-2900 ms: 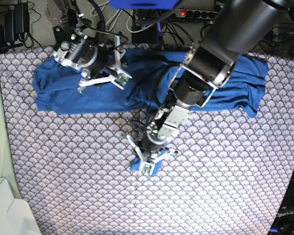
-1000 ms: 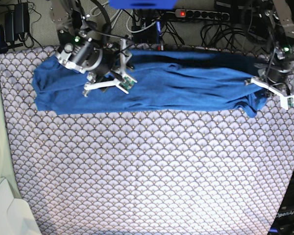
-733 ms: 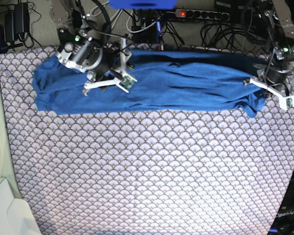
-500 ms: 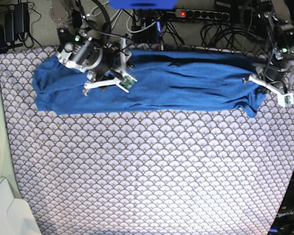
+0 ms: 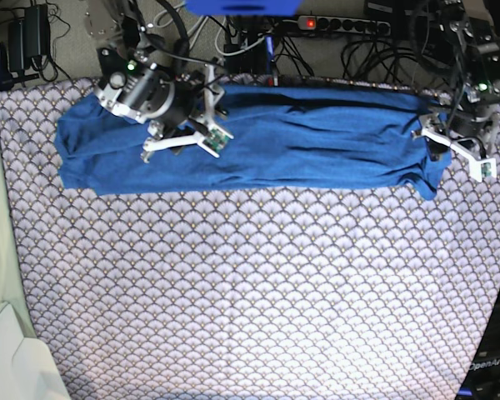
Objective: Fold the T-shirt properly
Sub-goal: 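Move the left gripper to the shirt end and grasp the folded edge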
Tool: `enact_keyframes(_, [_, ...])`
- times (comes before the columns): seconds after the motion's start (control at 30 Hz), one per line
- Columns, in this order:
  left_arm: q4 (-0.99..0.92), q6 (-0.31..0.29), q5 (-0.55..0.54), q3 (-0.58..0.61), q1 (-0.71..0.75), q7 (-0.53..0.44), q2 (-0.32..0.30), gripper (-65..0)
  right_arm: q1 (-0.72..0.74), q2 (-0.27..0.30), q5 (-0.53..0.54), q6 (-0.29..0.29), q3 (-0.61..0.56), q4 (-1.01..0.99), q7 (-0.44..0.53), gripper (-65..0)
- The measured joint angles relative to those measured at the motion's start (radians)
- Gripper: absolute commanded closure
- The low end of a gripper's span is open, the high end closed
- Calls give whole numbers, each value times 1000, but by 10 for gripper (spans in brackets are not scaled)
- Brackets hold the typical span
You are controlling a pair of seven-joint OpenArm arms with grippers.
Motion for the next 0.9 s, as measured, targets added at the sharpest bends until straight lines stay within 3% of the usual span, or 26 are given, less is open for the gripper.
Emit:
enact_keyframes(0.47, [-115,-6,-6,5,-11,-6,-51,-366,-1,4,0,0,0,0,-1,-302])
enact_keyframes(0.57, [-160,-95,-2,2,-44,-14,-52,-366,0,2,0,0,0,0,0,-302])
enact_keyframes(0.63, [-197,-116,-4,2,-63,-15,-50,-366,0,2,0,0,-2,0,0,-302])
enact_keyframes(0.9, [-253,-127,0,4,-90,-13,-49,-366,1,3,0,0,-2,0,0,-302])
